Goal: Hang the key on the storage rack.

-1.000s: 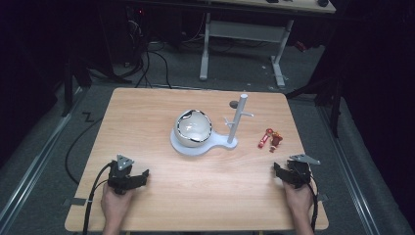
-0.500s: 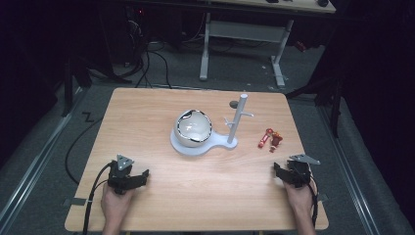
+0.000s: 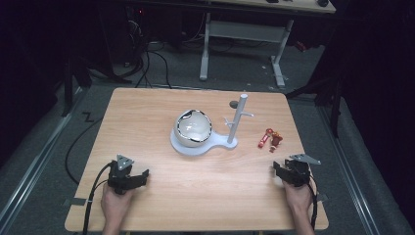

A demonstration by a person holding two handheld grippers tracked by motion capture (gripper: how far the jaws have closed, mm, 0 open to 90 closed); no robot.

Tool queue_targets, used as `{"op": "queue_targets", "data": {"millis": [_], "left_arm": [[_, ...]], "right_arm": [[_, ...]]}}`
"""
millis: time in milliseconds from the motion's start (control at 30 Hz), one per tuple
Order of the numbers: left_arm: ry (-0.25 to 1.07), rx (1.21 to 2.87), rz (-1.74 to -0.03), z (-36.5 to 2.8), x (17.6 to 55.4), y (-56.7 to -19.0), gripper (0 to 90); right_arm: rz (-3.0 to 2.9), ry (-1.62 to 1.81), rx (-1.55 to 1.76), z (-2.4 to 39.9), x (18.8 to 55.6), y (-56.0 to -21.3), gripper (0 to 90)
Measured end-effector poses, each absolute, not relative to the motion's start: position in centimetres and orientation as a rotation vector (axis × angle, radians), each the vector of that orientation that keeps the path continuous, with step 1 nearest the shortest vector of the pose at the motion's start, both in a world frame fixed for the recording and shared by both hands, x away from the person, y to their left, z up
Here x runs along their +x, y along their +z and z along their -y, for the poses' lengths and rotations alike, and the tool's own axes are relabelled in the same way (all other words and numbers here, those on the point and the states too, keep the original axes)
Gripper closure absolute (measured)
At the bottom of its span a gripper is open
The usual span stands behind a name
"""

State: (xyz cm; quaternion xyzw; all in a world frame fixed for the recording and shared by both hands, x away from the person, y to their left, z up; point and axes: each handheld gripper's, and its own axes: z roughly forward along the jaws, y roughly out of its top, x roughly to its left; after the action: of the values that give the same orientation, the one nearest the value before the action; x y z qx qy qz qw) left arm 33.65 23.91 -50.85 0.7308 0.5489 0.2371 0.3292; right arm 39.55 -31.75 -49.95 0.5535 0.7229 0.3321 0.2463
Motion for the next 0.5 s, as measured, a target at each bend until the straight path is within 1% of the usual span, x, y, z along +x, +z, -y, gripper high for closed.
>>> {"op": "queue_targets", "data": {"millis": [267,500], "left_arm": [[0.621,1.913,-1.436,-23.9,33.6,-50.8,21.3],[0.621,1.913,-1.436,-23.9,33.7,-50.8,21.3]], "right_arm": [[-1.939,0.949,1.512,31.8,40.1,-49.2,47.7],[-1.905,1.001,1.488,31.5,41.0,-47.7,50.6]]}}
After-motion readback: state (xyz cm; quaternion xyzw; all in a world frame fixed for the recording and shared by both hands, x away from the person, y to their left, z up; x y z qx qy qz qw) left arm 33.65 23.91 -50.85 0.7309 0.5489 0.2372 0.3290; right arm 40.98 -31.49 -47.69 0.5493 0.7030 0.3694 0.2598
